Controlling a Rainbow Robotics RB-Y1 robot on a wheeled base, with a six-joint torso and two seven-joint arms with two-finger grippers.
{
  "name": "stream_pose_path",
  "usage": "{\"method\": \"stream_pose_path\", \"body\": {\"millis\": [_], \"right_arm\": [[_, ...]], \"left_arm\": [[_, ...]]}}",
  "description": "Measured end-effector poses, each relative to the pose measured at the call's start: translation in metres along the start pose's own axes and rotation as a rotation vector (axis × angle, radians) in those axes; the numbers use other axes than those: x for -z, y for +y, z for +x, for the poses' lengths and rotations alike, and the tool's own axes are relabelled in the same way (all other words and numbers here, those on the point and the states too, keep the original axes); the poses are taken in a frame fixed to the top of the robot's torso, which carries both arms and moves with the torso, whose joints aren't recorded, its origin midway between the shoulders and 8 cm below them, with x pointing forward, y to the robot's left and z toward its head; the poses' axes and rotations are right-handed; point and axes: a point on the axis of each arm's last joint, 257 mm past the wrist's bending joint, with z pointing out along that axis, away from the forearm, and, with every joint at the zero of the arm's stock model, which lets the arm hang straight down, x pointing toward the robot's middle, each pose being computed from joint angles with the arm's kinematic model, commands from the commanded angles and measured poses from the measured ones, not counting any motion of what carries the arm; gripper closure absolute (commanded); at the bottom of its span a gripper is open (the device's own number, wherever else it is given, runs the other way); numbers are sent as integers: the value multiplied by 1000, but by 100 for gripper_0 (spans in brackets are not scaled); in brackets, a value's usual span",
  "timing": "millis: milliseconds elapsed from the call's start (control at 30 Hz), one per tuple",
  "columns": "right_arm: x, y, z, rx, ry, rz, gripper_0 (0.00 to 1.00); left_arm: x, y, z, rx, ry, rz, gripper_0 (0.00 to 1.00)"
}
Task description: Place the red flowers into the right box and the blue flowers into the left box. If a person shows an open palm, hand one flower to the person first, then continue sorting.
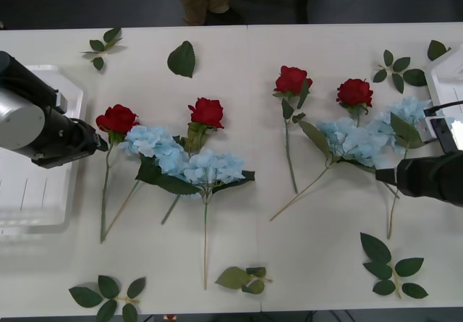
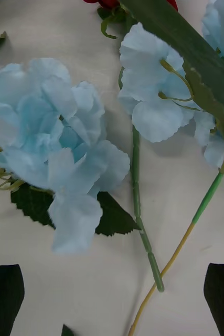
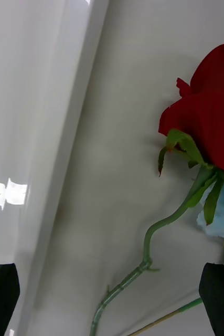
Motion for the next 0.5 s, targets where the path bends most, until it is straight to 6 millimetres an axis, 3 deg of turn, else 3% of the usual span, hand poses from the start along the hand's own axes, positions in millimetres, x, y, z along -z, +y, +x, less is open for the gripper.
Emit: {"method": "stream_pose_path", "body": {"millis": [233,500], "right_arm": [[-19,-42,-8,1,21,130,0],[-30,-81,-4,-21,65,221,0]], "left_arm": [[-31,-27,-6,80,-16,27,0],[-46,-36,0,31,-25,8,0]]}}
